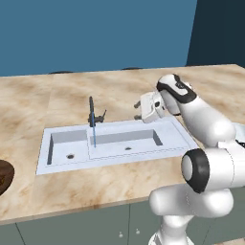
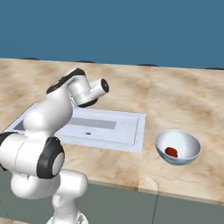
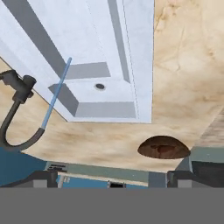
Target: Pick the sweet potatos from the sink and place them in one bowl. Place the bell pepper in the other bowl. Then turn off the sink faucet.
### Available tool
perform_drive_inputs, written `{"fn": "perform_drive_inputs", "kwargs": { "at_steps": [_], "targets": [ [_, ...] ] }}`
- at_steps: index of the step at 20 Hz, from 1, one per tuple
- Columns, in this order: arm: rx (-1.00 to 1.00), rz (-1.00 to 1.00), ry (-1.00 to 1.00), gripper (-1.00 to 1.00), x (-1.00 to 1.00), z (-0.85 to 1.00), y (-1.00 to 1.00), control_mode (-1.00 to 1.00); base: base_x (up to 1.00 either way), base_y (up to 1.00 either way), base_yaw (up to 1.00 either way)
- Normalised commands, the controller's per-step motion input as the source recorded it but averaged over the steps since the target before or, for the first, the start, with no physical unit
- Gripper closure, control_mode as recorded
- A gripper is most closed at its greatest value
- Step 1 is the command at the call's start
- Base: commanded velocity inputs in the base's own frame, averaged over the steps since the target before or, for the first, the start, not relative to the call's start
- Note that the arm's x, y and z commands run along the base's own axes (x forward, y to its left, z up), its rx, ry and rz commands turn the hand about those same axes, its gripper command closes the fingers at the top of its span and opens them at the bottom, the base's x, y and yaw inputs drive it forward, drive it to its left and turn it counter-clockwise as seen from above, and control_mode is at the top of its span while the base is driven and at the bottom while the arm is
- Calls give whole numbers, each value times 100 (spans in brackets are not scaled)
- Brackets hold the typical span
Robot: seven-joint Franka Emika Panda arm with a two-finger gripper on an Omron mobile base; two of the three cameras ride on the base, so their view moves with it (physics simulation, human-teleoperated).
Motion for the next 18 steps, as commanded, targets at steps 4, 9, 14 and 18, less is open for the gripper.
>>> {"fn": "perform_drive_inputs", "kwargs": {
  "at_steps": [4, 9, 14, 18],
  "targets": [
    [1, 0, 2, -100, 29, -37, -1, -100, 0, 0, 0],
    [0, 0, 1, -100, 29, -50, 0, -100, 0, 0, 0],
    [0, 0, 1, -100, 37, -37, 0, -100, 0, 0, 0],
    [0, 0, 5, -100, 48, -20, 0, -100, 0, 0, 0]
  ]
}}
